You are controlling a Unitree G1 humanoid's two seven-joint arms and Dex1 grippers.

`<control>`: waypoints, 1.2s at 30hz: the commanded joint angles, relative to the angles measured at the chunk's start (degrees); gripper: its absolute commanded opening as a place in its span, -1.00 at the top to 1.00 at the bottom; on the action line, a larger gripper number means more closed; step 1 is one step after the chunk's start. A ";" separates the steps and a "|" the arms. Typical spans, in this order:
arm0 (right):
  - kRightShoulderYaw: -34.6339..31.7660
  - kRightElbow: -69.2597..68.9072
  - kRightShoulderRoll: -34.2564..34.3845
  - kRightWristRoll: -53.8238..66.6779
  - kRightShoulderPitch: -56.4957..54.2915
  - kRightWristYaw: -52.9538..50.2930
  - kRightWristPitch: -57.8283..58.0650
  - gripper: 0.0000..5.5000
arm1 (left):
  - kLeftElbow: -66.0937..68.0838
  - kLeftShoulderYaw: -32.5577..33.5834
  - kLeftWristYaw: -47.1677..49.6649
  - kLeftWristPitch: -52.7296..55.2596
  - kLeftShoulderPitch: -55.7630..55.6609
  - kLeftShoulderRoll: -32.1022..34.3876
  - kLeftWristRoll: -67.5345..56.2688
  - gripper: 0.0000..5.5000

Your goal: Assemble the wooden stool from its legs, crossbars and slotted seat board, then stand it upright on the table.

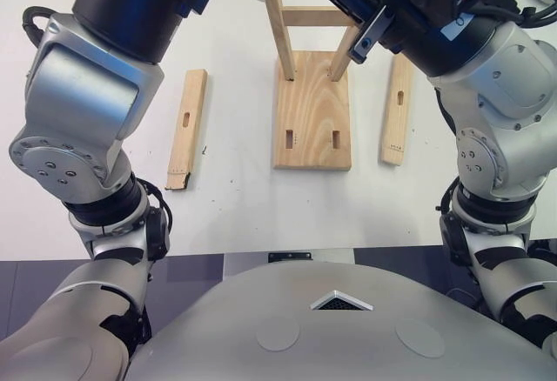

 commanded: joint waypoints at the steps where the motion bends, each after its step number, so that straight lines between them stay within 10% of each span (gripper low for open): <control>1: 1.25 -0.39 -1.02 -2.72 1.12 -0.45 -0.59 0.26 | 1.51 -0.03 2.62 -1.05 0.79 1.22 0.74 0.85; 7: -1.35 -0.37 -4.68 -8.61 7.75 -2.70 -0.11 -0.17 | 0.45 6.89 2.17 4.94 12.00 16.22 13.16 0.85; 11: -4.47 -3.74 -5.45 -12.40 16.01 -6.50 0.76 -0.25 | -1.42 0.29 -8.52 5.29 22.61 22.01 35.10 0.85; 17: -10.12 -4.41 -4.20 -14.83 26.65 -10.52 -1.93 -0.25 | 10.95 2.63 -25.18 -14.70 38.15 15.88 59.03 0.85; 36: -10.16 1.19 -1.12 -17.24 31.73 -12.10 -8.90 -0.25 | 19.28 3.09 -33.09 -25.37 41.69 -6.13 67.77 0.85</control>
